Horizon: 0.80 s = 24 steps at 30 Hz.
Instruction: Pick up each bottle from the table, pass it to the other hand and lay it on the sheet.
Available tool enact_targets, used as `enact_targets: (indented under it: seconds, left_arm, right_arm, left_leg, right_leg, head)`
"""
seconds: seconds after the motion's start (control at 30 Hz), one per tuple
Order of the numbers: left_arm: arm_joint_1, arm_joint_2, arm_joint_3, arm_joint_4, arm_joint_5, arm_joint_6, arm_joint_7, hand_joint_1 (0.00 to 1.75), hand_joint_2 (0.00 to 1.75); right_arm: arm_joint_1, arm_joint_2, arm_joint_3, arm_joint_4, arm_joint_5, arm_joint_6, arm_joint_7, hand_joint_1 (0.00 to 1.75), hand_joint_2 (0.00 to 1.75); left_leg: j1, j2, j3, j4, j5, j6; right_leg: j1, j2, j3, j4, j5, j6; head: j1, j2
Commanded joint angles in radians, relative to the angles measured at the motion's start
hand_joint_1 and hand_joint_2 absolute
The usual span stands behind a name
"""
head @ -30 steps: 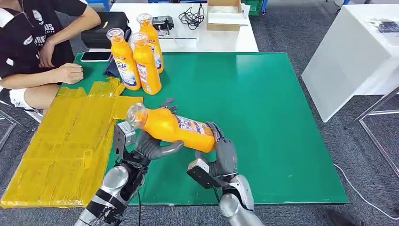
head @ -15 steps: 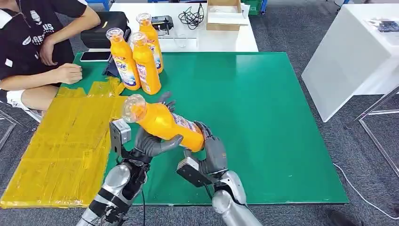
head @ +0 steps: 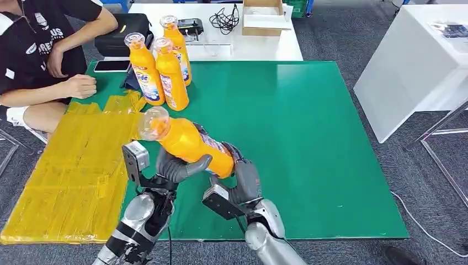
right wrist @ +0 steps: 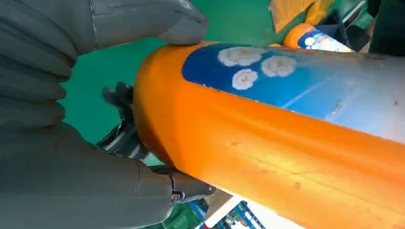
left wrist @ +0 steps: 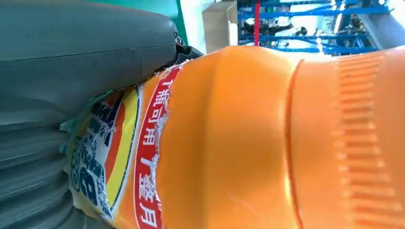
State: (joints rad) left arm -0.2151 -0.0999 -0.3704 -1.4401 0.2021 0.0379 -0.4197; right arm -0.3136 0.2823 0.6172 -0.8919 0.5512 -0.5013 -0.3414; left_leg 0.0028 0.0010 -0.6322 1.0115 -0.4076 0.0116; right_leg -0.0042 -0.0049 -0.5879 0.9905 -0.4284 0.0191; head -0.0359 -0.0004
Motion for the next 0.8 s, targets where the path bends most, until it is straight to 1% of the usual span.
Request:
enact_targets:
  seconds: [0.03, 0.07, 0.1, 0.13, 0.17, 0.2, 0.23, 0.27, 0.3, 0.33, 0.47, 0.5, 0.57, 0.6, 0.63, 0.67, 0.7, 0.73, 0.8]
  left_arm:
    - [-0.060, 0.039, -0.016, 0.014, -0.166, 0.146, -0.017, 1.75, 1.75]
    - [-0.072, 0.052, -0.008, 0.012, -0.218, 0.184, -0.021, 1.75, 1.75]
    - [-0.096, 0.080, -0.008, 0.024, -0.352, 0.265, 0.003, 1.75, 1.75]
    - [-0.134, 0.122, -0.008, 0.046, -0.515, 0.310, 0.067, 1.75, 1.75]
    - [-0.160, 0.141, 0.008, 0.059, -0.616, 0.330, 0.104, 1.75, 1.75]
    - [-0.204, 0.180, 0.017, 0.093, -0.792, 0.331, 0.190, 1.75, 1.75]
    - [-0.233, 0.199, 0.034, 0.117, -0.842, 0.284, 0.230, 1.75, 1.75]
    - [-0.244, 0.194, 0.062, 0.131, -0.845, 0.261, 0.215, 1.75, 1.75]
    - [-0.244, 0.194, 0.062, 0.131, -0.845, 0.261, 0.215, 1.75, 1.75]
    - [-0.244, 0.194, 0.062, 0.131, -0.845, 0.261, 0.215, 1.75, 1.75]
    - [-0.231, 0.179, 0.059, 0.123, -0.855, 0.260, 0.211, 1.75, 1.75]
    - [-0.231, 0.179, 0.059, 0.123, -0.855, 0.260, 0.211, 1.75, 1.75]
    - [-0.281, 0.227, 0.035, 0.166, -1.037, 0.268, 0.335, 1.75, 1.75]
    - [-0.337, 0.265, 0.026, 0.222, -1.185, 0.255, 0.417, 1.75, 1.75]
    - [-0.387, 0.305, 0.007, 0.282, -1.335, 0.214, 0.497, 1.75, 1.75]
    - [-0.428, 0.323, 0.010, 0.335, -1.402, 0.178, 0.526, 1.75, 1.75]
    - [-0.481, 0.352, 0.006, 0.420, -1.490, 0.133, 0.568, 1.75, 1.75]
    - [-0.518, 0.374, -0.003, 0.490, -1.559, 0.102, 0.606, 1.75, 1.75]
    - [-0.576, 0.386, 0.013, 0.645, -1.612, 0.079, 0.612, 1.75, 1.75]
  right_arm:
    - [0.060, -0.083, 0.010, -0.177, -0.069, -0.020, -0.038, 0.00, 1.75]
    - [0.079, -0.096, -0.001, -0.224, -0.078, -0.020, -0.042, 0.00, 1.75]
    - [0.105, -0.108, -0.022, -0.284, -0.085, -0.023, -0.044, 0.00, 1.75]
    - [0.141, -0.128, -0.052, -0.370, -0.079, -0.023, -0.043, 0.00, 1.75]
    - [0.166, -0.144, -0.075, -0.433, -0.073, -0.020, -0.037, 0.00, 1.75]
    - [0.207, -0.158, -0.119, -0.522, -0.070, -0.025, -0.035, 0.00, 1.75]
    - [0.233, -0.168, -0.149, -0.576, -0.071, -0.013, -0.035, 0.00, 1.75]
    - [0.247, -0.172, -0.165, -0.604, -0.069, 0.009, -0.032, 0.00, 1.75]
    - [0.247, -0.172, -0.165, -0.604, -0.069, 0.009, -0.032, 0.00, 1.75]
    - [0.247, -0.172, -0.165, -0.604, -0.069, 0.009, -0.032, 0.00, 1.75]
    - [0.241, -0.158, -0.165, -0.578, -0.065, 0.011, -0.036, 0.00, 1.75]
    - [0.241, -0.158, -0.165, -0.578, -0.065, 0.011, -0.036, 0.00, 1.75]
    - [0.268, -0.161, -0.199, -0.628, -0.061, -0.021, -0.051, 0.00, 1.75]
    - [0.297, -0.171, -0.225, -0.688, -0.056, -0.027, -0.053, 0.00, 1.75]
    - [0.318, -0.177, -0.244, -0.731, -0.048, -0.018, -0.055, 0.00, 1.75]
    - [0.337, -0.181, -0.260, -0.769, -0.037, -0.005, -0.053, 0.00, 1.75]
    - [0.360, -0.181, -0.278, -0.817, -0.021, -0.001, -0.055, 0.00, 1.75]
    - [0.371, -0.179, -0.287, -0.844, -0.014, 0.000, -0.058, 0.00, 1.75]
    - [0.390, -0.175, -0.300, -0.889, 0.009, -0.003, -0.061, 0.00, 1.75]
  left_leg:
    - [0.000, -0.003, 0.005, -0.001, -0.001, -0.001]
    - [0.000, -0.003, 0.002, -0.001, 0.000, -0.001]
    - [0.000, -0.002, 0.001, 0.000, 0.000, -0.001]
    - [0.000, -0.002, 0.000, -0.001, 0.000, -0.001]
    - [0.000, -0.003, 0.002, 0.000, -0.001, -0.001]
    - [0.000, -0.006, 0.000, 0.000, 0.000, -0.001]
    - [0.000, -0.006, 0.000, 0.000, 0.001, -0.001]
    - [0.000, -0.006, -0.001, 0.000, 0.001, -0.001]
    - [0.000, -0.007, 0.001, 0.000, 0.001, -0.001]
    - [0.000, -0.005, 0.000, 0.000, 0.001, -0.001]
    - [0.000, -0.002, 0.000, 0.000, 0.000, -0.001]
    - [0.000, -0.003, 0.002, -0.001, -0.001, -0.001]
    - [0.000, -0.002, 0.000, 0.000, 0.000, -0.001]
    - [0.000, -0.003, 0.002, 0.000, 0.000, -0.001]
    - [0.000, -0.004, 0.000, 0.000, 0.000, -0.001]
    - [0.000, -0.004, -0.002, 0.000, 0.001, -0.001]
    - [0.001, -0.007, 0.000, 0.001, 0.000, -0.001]
    - [0.000, -0.006, -0.001, 0.001, 0.001, -0.001]
    - [0.001, -0.005, 0.000, 0.001, 0.001, -0.002]
  right_leg:
    - [0.000, -0.003, 0.006, -0.001, -0.002, 0.000]
    - [0.000, -0.003, 0.004, -0.001, -0.001, 0.000]
    - [0.000, -0.002, 0.002, 0.000, -0.001, 0.000]
    - [0.000, -0.002, 0.001, 0.000, -0.001, 0.000]
    - [0.000, -0.003, 0.004, 0.000, -0.002, 0.000]
    - [0.000, -0.005, 0.002, 0.000, -0.001, 0.000]
    - [0.000, -0.006, 0.001, 0.000, -0.001, 0.000]
    - [0.000, -0.006, 0.000, 0.000, -0.001, 0.000]
    - [0.000, -0.007, 0.002, 0.000, -0.002, -0.001]
    - [0.000, -0.005, 0.001, 0.000, -0.001, 0.000]
    - [0.000, -0.003, 0.000, 0.000, 0.000, 0.000]
    - [0.000, -0.003, 0.003, -0.001, -0.002, 0.000]
    - [0.000, -0.003, 0.001, 0.000, -0.001, 0.000]
    - [0.000, -0.003, 0.003, 0.000, -0.002, 0.000]
    - [0.000, -0.004, 0.001, 0.000, -0.001, 0.000]
    - [0.000, -0.005, -0.001, 0.001, -0.001, -0.001]
    - [0.001, -0.007, 0.002, 0.001, -0.002, -0.001]
    - [0.000, -0.007, 0.000, 0.001, -0.002, -0.001]
    - [0.001, -0.005, 0.001, 0.002, -0.001, -0.001]
  head:
    - [0.000, 0.000]
    - [0.000, 0.000]
    - [0.000, 0.000]
    - [0.000, 0.000]
    - [0.000, 0.000]
    - [0.000, 0.000]
    - [0.000, 0.000]
    - [0.000, 0.000]
    - [0.000, 0.000]
    - [0.000, 0.000]
    - [0.000, 0.000]
    - [0.000, 0.000]
    - [0.000, 0.000]
    - [0.000, 0.000]
    - [0.000, 0.000]
    - [0.000, 0.000]
    - [0.000, 0.000]
    - [0.000, 0.000]
    - [0.000, 0.000]
